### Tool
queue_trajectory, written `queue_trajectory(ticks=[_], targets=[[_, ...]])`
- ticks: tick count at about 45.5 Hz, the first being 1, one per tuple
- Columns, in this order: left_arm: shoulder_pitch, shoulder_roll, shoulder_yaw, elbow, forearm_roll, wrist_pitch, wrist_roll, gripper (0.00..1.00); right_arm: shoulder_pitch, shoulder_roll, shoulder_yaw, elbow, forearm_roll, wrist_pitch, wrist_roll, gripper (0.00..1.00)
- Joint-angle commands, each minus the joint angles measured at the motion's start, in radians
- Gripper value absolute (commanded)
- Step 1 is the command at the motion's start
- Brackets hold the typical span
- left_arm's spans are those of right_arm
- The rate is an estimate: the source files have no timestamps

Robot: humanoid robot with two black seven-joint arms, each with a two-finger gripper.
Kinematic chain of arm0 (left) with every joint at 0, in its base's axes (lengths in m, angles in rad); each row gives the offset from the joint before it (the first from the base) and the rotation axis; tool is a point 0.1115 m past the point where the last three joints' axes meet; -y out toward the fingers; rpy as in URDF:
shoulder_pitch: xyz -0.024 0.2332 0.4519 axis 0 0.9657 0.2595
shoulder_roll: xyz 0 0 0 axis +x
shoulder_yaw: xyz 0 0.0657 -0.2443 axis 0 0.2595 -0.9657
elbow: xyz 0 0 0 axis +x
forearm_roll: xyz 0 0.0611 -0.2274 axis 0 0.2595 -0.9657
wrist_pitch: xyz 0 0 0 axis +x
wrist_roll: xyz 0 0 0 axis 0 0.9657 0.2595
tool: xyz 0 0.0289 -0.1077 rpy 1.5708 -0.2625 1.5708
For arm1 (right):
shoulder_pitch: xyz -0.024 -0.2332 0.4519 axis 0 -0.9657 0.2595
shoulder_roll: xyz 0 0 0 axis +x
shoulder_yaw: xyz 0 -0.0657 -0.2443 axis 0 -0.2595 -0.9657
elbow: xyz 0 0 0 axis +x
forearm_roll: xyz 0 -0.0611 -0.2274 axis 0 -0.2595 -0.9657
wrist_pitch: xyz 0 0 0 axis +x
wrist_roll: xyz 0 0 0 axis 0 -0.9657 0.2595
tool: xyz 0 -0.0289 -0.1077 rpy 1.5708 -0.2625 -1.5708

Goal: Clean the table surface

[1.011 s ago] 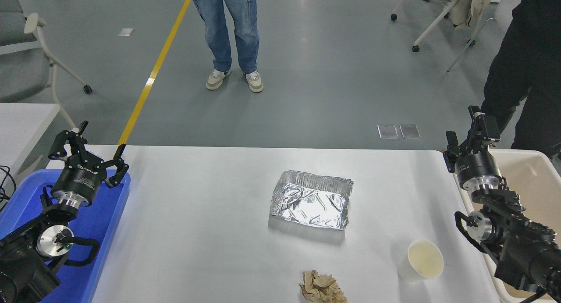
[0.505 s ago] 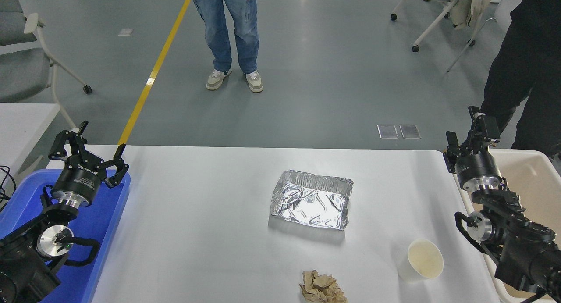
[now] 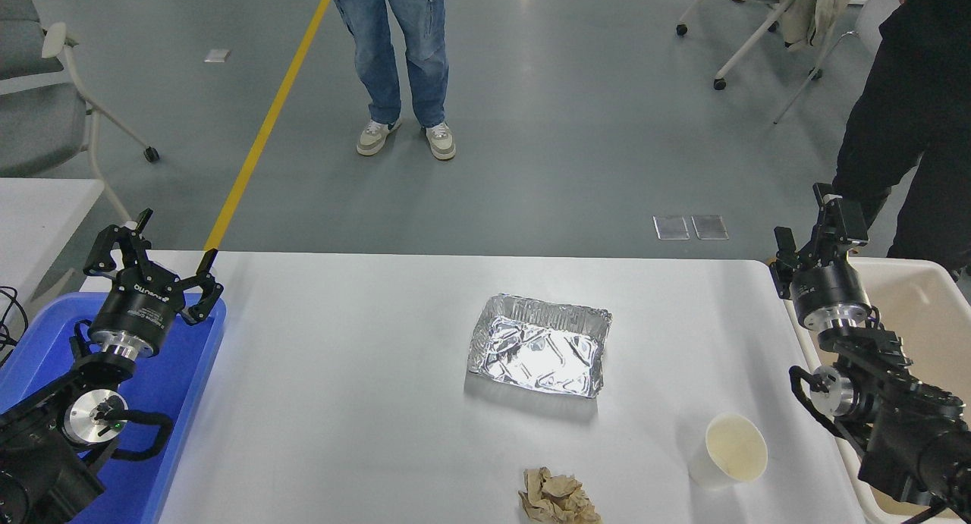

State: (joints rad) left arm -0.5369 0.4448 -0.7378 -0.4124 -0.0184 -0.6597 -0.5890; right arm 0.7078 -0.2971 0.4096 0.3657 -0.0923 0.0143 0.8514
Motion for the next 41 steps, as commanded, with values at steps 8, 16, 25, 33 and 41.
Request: queue_trajectory(ticks=[8,16,25,33,41], targets=[[0.0,0.0,0.0,0.0,0.0,0.0,0.0,1.0,0.027,-0.011,-0.008,-0.002,-0.001,0.003,0.0,0.99],[0.0,0.0,0.0,0.001,0.0,0.0,0.0,1.0,0.041,-0.019,-0.011,0.001,0.014,0.004,-0.005,0.99],[0.0,0.0,0.0,0.0,0.0,-0.001,0.0,1.0,0.055,-0.08,-0.095,0.013,0.012,0.004,-0.005,0.99],[0.0,0.0,0.0,0.001,0.0,0.0,0.0,1.0,0.114,-0.172,-0.245,0.015,0.003,0.071,-0.008,0.99],[0.0,0.0,0.0,0.0,0.0,0.0,0.0,1.0,0.196,-0.261,-0.428,0.015,-0.001,0.13,-0.037,0.99]])
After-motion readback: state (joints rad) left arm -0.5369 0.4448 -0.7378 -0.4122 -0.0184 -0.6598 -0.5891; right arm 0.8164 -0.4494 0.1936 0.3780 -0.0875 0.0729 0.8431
